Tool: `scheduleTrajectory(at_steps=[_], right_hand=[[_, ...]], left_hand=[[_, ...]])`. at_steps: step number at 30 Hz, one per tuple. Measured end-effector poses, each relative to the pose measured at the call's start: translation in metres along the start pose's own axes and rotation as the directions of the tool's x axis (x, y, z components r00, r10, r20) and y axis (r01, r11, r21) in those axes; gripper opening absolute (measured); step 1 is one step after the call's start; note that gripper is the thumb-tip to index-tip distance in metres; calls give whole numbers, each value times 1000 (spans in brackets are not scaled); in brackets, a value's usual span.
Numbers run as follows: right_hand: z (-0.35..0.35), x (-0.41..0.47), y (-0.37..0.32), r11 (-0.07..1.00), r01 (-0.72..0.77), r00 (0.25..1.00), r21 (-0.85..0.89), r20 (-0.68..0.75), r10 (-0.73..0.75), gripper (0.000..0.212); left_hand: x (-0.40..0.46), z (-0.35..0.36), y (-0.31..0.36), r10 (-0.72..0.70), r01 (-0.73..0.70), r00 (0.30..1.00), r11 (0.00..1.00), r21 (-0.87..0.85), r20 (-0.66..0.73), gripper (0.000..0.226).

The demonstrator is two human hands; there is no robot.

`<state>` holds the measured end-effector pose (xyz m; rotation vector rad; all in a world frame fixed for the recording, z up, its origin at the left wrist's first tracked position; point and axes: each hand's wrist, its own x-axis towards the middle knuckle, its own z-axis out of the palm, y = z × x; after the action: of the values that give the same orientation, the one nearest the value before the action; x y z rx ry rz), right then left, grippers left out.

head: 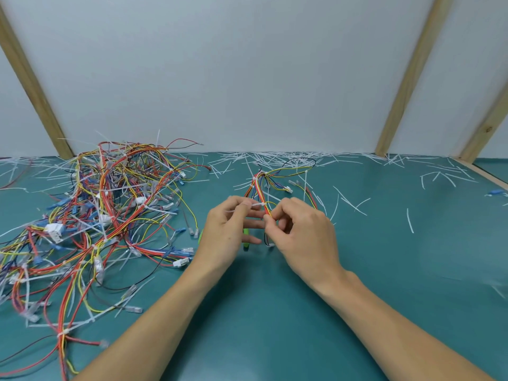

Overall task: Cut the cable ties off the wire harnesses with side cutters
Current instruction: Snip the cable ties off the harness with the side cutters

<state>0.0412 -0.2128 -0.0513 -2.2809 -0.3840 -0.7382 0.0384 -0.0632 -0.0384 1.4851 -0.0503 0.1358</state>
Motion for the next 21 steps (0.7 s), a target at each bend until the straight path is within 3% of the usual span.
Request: scheduleTrajectory(at_steps=[16,21], right_hand=[[0,2,8,1000,4,1000,1,9,-4,18],[-4,3,7,996,10,1000,85,28,-12,16]], left_hand=[[1,2,0,-47,47,999,999,20,10,36],[2,2,1,-41,42,998,999,8,-39,43]])
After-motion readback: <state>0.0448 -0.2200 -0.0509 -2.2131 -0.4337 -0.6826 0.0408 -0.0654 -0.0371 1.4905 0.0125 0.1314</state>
